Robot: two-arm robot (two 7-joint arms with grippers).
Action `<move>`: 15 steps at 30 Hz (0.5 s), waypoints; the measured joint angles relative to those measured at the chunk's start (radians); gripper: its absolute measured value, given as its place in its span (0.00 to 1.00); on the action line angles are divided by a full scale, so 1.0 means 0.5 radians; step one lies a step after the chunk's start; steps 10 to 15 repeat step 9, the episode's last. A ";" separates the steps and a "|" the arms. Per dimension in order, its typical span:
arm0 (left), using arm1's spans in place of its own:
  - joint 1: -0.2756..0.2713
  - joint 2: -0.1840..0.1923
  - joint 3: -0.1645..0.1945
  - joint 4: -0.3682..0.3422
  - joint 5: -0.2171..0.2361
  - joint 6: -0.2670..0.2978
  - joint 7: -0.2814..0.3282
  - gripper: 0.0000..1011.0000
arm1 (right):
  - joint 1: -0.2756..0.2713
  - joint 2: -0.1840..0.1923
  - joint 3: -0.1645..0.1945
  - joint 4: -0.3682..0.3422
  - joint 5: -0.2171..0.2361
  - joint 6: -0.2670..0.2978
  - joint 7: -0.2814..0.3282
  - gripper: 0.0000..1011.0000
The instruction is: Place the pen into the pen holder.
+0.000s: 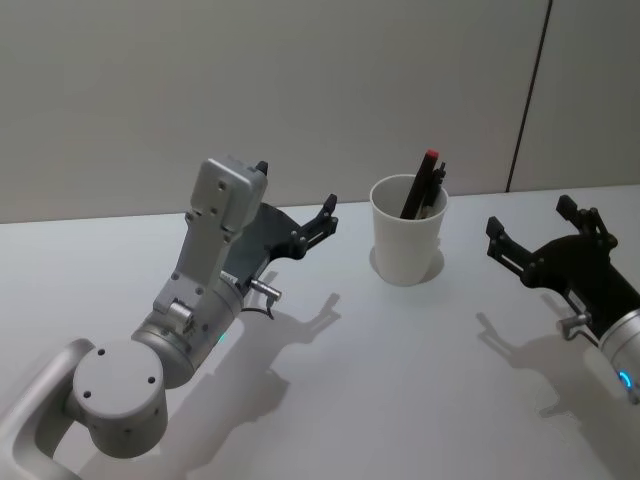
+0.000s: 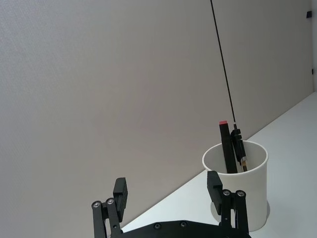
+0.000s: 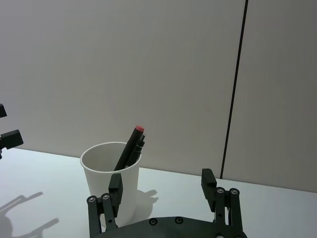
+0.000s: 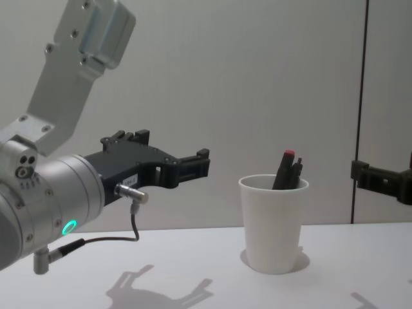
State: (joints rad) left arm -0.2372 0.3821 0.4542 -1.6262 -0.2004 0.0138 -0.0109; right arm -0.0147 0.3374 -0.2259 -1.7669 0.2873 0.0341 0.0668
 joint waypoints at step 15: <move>0.000 0.000 0.000 0.000 0.000 0.000 0.000 0.99 | 0.000 0.000 0.000 0.000 0.000 0.000 0.000 0.99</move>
